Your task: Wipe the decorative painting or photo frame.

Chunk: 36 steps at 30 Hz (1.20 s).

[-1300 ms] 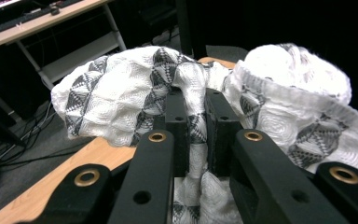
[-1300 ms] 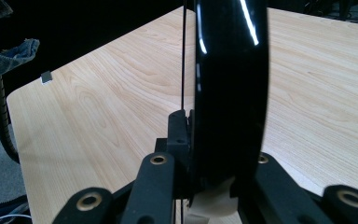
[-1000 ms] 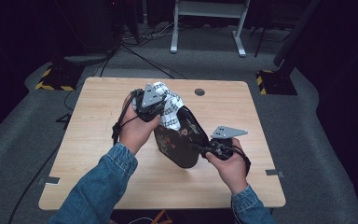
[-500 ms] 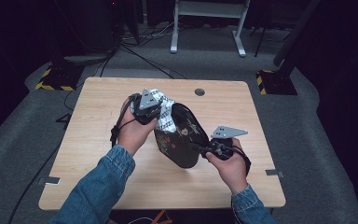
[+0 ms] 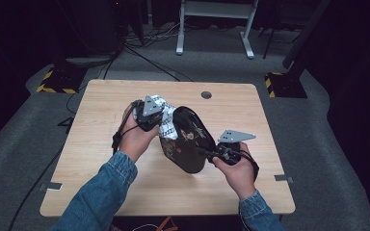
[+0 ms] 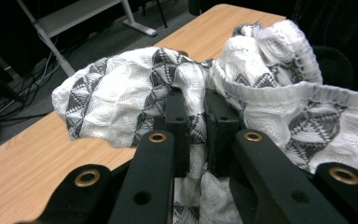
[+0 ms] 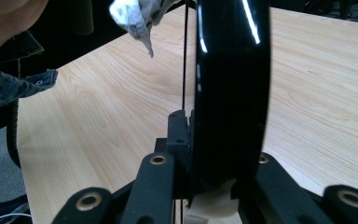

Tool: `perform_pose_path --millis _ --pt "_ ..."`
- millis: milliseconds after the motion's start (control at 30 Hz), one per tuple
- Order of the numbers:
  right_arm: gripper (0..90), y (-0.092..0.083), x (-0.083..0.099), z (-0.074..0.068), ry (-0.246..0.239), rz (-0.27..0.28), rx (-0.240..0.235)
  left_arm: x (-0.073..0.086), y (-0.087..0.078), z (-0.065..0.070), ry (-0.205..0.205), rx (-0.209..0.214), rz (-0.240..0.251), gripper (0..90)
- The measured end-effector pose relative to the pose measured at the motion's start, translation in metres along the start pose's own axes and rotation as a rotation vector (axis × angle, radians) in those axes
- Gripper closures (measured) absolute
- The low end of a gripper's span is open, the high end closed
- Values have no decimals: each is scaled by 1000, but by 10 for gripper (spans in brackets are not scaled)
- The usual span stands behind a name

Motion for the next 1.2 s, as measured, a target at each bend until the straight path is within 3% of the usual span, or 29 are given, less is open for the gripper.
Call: perform_pose_path --millis 433,867,1200 --pt "807 0 0 1 4 2 -8 20 6 -8 -43 2 -24 823" --pt "807 0 0 1 5 1 -11 49 16 -12 -89 -8 -65 823" --pt "807 0 0 1 5 2 -11 68 24 -11 -99 2 -112 824"
Point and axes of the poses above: each handheld gripper's, and its own axes: y roughly forward along the jaws, x roughly out of its underside, z roughly to its right, the point moved 8 cm from there along y, roughly forward along the jaws, and after that the axes turned 3 degrees about -z, right-handed, at the moved point
